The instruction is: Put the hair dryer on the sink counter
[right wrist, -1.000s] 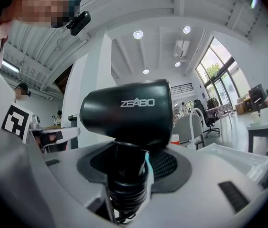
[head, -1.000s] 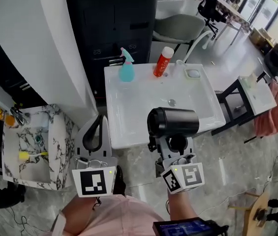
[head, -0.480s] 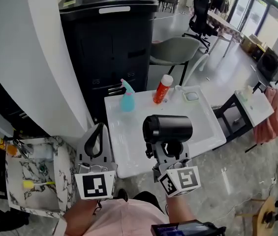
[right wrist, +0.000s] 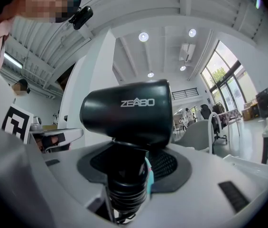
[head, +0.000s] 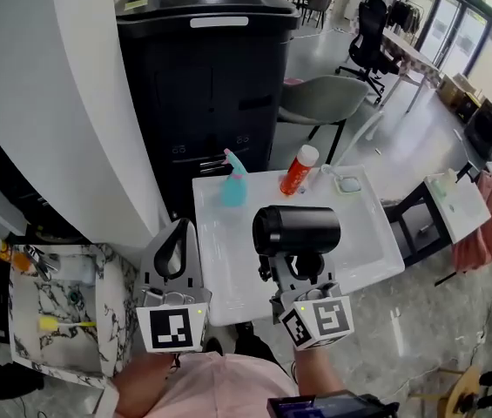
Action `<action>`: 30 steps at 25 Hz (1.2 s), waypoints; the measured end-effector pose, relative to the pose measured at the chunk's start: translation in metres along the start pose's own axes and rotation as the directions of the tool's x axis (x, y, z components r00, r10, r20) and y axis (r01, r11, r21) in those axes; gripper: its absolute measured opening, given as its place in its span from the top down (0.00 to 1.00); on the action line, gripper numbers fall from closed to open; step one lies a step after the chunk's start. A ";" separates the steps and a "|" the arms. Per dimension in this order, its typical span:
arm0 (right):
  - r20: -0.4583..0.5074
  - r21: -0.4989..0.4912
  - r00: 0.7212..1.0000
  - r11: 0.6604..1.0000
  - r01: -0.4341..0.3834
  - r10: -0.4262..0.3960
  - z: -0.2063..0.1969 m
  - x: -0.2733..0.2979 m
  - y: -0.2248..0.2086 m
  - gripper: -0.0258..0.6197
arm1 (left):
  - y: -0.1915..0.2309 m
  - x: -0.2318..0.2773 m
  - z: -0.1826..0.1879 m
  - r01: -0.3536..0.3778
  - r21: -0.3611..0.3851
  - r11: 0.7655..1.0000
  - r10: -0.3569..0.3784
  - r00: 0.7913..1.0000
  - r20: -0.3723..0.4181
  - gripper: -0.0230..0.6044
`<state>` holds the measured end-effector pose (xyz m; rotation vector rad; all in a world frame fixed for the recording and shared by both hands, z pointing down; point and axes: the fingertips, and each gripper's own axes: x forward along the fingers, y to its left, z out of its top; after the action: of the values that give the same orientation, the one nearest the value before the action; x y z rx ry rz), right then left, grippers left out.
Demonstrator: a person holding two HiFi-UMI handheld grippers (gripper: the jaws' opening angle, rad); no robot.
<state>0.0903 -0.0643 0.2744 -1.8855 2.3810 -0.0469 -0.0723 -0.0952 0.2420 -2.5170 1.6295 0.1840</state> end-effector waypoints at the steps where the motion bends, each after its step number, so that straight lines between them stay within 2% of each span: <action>1: -0.004 -0.002 1.000 1.000 -0.005 0.005 0.000 0.002 -0.001 0.64 | 0.000 0.002 -0.001 -0.003 0.000 1.000 0.003 1.000 -0.002 0.95; 7: -0.052 0.002 0.998 1.000 -0.028 0.028 -0.016 0.017 -0.011 0.64 | -0.002 0.016 -0.017 -0.017 -0.010 1.000 0.017 0.999 -0.029 0.95; 14: -0.155 0.016 0.987 0.999 -0.042 0.044 -0.057 0.027 -0.019 0.64 | -0.002 0.024 -0.043 -0.038 -0.025 0.999 0.036 0.996 -0.087 0.95; 30: -0.392 0.080 0.917 0.996 -0.050 0.078 -0.171 0.026 -0.025 0.64 | 0.003 0.022 -0.098 -0.088 -0.025 0.996 0.080 0.973 -0.219 0.95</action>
<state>0.0913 -0.1022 0.4449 -1.9150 2.6460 -0.5490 -0.0637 -0.1337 0.3341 -2.5735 1.8287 -0.0580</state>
